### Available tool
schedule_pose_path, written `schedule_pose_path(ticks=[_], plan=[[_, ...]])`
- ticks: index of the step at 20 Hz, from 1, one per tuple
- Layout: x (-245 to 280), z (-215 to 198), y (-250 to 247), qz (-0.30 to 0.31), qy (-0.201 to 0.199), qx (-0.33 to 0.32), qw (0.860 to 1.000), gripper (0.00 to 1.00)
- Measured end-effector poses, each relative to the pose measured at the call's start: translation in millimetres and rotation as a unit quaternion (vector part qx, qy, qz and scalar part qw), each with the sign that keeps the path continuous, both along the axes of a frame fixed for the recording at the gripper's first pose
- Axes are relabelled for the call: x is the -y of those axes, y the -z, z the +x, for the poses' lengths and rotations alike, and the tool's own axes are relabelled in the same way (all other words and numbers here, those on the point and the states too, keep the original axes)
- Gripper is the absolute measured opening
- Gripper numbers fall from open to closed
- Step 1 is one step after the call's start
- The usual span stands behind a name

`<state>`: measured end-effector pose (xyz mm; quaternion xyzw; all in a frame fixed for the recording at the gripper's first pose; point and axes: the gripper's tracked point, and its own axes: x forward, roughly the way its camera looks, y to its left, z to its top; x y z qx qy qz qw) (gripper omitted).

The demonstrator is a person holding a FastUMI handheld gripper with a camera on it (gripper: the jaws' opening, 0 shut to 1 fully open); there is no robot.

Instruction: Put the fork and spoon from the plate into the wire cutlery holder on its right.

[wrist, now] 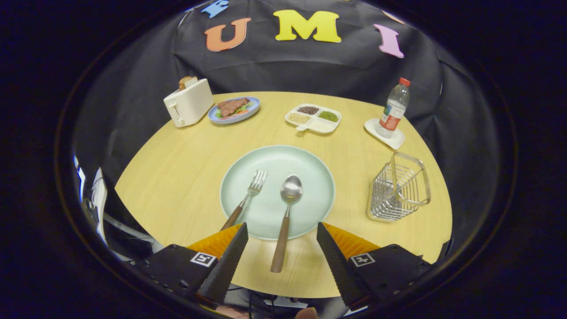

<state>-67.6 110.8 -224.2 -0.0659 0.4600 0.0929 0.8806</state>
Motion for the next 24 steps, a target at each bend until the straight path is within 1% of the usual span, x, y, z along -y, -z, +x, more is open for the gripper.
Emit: schedule_pose_path(ticks=[3,6,8,10,11,12,13,14,15,16,18,19,22,24], plan=[[2,-5,9,0.004,0.01,-0.015,1.0,0.9],[-2,-15,22,0.022,0.018,-0.048,0.998,0.68],[0,-18,36,0.025,0.03,-0.066,0.997,0.67],[4,-13,38,0.026,0.046,-0.073,0.996,0.42],[4,-13,43,0.026,0.052,-0.077,0.995,0.39],[5,-13,44,0.029,0.056,-0.084,0.994,0.4],[6,-14,48,0.033,0.067,-0.087,0.993,0.26],[6,-13,41,0.033,0.065,-0.09,0.993,0.12],[6,-14,43,0.035,0.061,-0.093,0.993,0.12],[6,-13,41,0.042,0.062,-0.091,0.993,0.07],[4,-10,39,0.068,0.06,-0.103,0.99,0.06],[2,-15,43,0.079,0.057,-0.111,0.989,0.01],[10,-13,34,0.084,0.055,-0.103,0.989,0.0],[11,-13,24,0.101,0.056,-0.1,0.988,0.0]])
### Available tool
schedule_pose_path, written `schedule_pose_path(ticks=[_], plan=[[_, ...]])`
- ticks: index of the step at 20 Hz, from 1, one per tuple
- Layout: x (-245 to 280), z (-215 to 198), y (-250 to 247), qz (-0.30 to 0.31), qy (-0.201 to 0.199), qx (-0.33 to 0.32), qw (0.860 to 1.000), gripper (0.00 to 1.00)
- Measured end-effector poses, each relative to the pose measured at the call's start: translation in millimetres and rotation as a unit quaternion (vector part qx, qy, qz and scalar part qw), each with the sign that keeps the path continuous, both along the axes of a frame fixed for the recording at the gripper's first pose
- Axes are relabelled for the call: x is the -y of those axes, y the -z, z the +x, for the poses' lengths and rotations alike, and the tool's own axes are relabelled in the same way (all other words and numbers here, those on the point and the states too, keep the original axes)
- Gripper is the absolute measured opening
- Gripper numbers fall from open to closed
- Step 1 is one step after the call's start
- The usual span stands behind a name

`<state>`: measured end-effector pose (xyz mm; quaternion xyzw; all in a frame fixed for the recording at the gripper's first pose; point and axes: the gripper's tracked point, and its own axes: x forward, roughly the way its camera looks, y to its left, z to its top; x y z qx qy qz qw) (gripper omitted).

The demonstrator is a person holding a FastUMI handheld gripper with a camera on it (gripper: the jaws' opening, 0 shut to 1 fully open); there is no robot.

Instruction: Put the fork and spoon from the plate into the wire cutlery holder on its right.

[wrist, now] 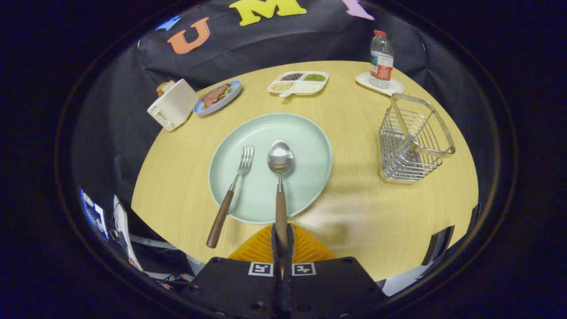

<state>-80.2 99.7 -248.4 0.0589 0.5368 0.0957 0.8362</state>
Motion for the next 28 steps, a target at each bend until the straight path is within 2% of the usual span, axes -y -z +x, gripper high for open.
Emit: schedule_pose_path(ticks=[9,15,22,28], plan=[[36,20,-56,0.029,0.02,0.037,0.999,0.0],[103,34,-98,0.018,0.069,0.066,0.995,0.0],[147,19,-112,0.0,0.124,0.045,0.991,0.0],[150,-6,-103,-0.001,0.134,-0.014,0.991,0.0]])
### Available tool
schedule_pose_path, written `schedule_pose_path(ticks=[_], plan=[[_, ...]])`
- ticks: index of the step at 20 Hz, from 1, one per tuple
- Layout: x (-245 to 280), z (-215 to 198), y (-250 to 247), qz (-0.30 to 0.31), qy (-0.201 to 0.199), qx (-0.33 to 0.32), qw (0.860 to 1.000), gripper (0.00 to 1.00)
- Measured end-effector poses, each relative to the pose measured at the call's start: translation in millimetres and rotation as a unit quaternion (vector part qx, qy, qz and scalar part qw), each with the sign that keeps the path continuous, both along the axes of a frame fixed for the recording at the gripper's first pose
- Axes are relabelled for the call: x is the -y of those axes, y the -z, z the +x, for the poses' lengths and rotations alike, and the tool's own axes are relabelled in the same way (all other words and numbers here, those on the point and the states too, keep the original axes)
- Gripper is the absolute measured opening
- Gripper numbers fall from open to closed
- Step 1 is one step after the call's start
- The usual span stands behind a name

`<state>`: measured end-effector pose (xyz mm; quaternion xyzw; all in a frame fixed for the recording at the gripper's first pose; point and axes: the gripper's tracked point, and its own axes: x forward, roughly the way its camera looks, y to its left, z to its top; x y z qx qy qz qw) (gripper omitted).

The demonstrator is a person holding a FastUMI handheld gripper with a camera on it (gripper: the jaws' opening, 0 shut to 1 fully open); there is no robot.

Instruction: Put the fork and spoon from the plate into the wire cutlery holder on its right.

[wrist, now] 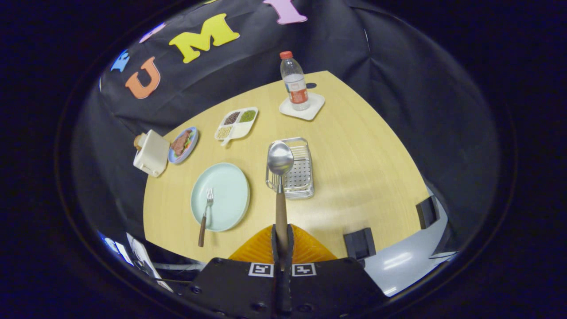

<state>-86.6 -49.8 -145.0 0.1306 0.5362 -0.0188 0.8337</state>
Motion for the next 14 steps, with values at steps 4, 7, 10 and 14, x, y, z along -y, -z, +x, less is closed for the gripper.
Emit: schedule_pose_path(ticks=[4,7,10,14], plan=[[-3,2,-1,0.013,0.016,-0.026,0.999,0.0],[-2,5,-1,0.005,0.027,-0.033,0.999,0.0],[-3,6,-1,0.015,0.044,-0.05,0.998,0.0],[1,16,0,0.017,0.061,-0.055,0.996,0.05]])
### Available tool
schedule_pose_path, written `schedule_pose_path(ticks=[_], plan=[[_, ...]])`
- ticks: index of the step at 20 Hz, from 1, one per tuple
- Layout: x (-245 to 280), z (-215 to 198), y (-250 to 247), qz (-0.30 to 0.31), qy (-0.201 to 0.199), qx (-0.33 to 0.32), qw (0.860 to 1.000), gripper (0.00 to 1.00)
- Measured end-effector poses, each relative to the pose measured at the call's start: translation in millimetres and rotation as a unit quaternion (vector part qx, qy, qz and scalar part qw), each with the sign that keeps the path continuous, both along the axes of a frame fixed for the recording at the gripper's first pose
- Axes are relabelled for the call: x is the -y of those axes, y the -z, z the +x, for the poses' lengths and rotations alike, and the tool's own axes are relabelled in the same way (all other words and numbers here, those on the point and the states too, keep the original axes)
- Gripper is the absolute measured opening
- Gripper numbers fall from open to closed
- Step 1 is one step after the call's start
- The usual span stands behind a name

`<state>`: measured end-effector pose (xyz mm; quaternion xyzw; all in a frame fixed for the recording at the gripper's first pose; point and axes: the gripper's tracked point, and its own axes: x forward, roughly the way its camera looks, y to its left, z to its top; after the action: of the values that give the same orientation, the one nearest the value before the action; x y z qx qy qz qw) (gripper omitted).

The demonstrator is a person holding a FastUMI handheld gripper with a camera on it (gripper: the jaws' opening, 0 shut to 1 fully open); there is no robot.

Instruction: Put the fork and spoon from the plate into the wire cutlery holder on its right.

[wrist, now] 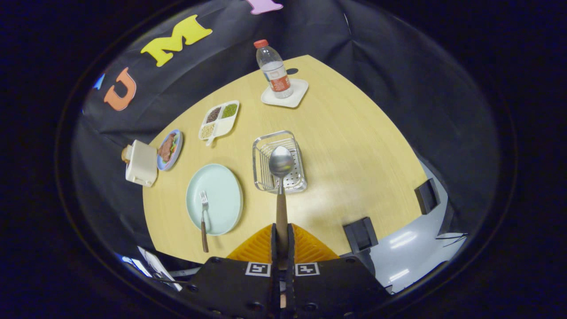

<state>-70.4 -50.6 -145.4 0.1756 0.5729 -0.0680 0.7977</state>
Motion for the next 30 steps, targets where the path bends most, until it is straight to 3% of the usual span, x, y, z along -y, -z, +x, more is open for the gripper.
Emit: schedule_pose_path(ticks=[5,6,7,10,15,22,30], plan=[[-3,14,-12,0.02,0.019,0.026,0.999,0.16],[-3,15,-14,0.02,0.022,0.03,0.999,0.31],[-4,16,-16,0.022,0.022,0.035,0.999,0.37],[-9,15,-20,0.021,0.024,0.045,0.998,0.77],[-23,6,-30,-0.001,0.012,0.062,0.998,0.85],[-87,-7,-21,-0.029,-0.051,0.06,0.996,0.95],[-174,-15,26,-0.04,-0.11,0.027,0.993,0.95]])
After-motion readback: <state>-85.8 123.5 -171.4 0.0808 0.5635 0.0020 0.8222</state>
